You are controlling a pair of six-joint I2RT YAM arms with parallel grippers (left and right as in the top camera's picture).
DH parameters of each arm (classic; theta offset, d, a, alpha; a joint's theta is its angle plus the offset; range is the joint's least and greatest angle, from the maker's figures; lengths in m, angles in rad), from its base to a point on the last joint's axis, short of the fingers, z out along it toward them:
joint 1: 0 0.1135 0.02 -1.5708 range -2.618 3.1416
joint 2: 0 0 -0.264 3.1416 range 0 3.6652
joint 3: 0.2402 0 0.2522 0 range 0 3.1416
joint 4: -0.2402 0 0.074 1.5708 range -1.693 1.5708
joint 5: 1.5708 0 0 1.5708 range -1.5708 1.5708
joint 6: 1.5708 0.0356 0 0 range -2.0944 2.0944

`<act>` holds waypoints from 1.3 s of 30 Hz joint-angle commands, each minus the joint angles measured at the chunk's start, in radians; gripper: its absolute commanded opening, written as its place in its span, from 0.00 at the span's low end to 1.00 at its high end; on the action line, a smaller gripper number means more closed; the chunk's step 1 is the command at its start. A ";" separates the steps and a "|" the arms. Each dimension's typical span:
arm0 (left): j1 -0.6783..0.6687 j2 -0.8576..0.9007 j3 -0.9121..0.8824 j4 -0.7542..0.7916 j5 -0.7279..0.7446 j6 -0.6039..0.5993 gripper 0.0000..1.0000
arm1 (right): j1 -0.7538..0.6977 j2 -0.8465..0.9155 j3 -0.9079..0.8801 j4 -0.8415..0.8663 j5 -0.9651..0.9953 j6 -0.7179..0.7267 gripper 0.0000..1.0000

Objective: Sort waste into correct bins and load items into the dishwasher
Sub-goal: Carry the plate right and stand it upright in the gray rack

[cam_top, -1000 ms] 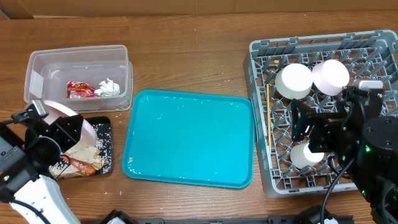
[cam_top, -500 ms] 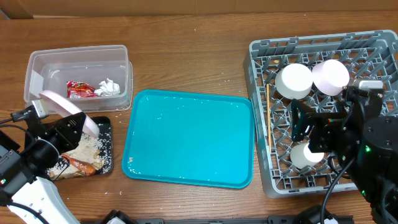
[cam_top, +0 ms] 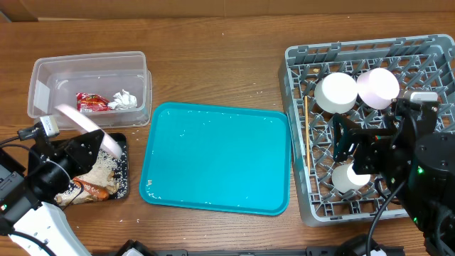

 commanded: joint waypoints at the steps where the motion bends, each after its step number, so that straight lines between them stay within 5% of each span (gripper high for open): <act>1: -0.035 -0.005 -0.005 0.044 0.221 -0.020 0.04 | 0.005 -0.002 0.011 0.004 0.004 0.008 1.00; 7: -0.228 -0.005 -0.005 0.344 0.239 -0.345 0.04 | 0.005 -0.002 0.011 0.004 0.004 0.008 1.00; 13: -0.645 0.008 -0.005 0.933 0.061 -0.766 0.04 | 0.005 -0.002 0.011 0.004 0.004 0.008 1.00; 18: -0.987 0.121 -0.005 1.204 -0.212 -0.919 0.04 | 0.005 -0.002 0.011 0.004 0.004 0.008 1.00; 24: -1.252 0.381 -0.003 1.630 -0.323 -1.086 0.04 | 0.005 -0.002 0.011 0.004 0.004 0.008 1.00; 31: -1.408 0.642 0.004 1.859 -0.465 -1.232 0.04 | 0.005 -0.002 0.011 0.004 0.004 0.008 1.00; 39: -1.451 0.793 0.039 1.881 -0.479 -1.250 0.05 | 0.005 -0.002 0.011 0.004 0.004 0.008 1.00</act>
